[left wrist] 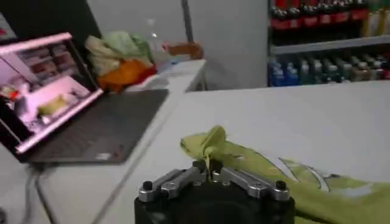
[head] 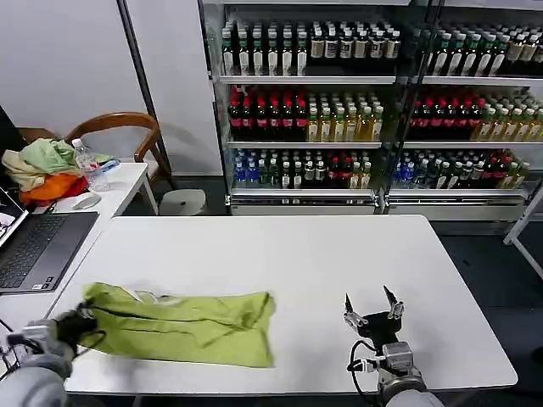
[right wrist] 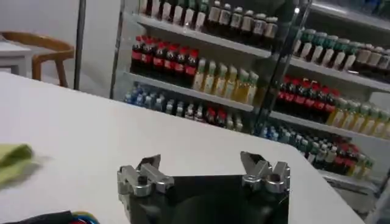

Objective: Fold and organize the clothes.

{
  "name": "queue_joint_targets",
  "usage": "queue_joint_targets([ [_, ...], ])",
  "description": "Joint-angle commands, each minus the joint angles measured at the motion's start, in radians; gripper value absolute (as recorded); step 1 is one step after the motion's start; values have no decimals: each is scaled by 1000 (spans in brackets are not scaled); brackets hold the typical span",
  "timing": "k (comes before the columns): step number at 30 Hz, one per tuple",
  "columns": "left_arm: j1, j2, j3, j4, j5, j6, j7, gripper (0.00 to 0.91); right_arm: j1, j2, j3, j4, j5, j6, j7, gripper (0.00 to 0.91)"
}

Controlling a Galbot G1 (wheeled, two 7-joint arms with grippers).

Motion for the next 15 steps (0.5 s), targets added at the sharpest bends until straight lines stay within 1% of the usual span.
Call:
queue_joint_targets([
  [1,20,-35,-1,-156,-7,52,14,40,-4,-1,4,1,-4,3,-1,907],
  [4,5,-65,119,-206,46,45,3,40,-19,-4,15,10,-6,6,0,907],
  [5,0,-75,177,-216,72,29,6,40,-30,-7,23,17,-6,5,0,907],
  [8,-11,-93,279,-236,129,-4,16,40,-46,-10,41,23,-7,4,1,907],
  [10,-21,-101,339,-234,176,-39,24,40,-55,-10,49,21,-11,4,2,907],
  [14,-58,-126,458,-219,226,-53,32,40,-73,-9,67,24,-21,4,2,907],
  [15,-63,-128,470,-216,229,-54,33,40,-76,-9,71,26,-23,4,1,907],
])
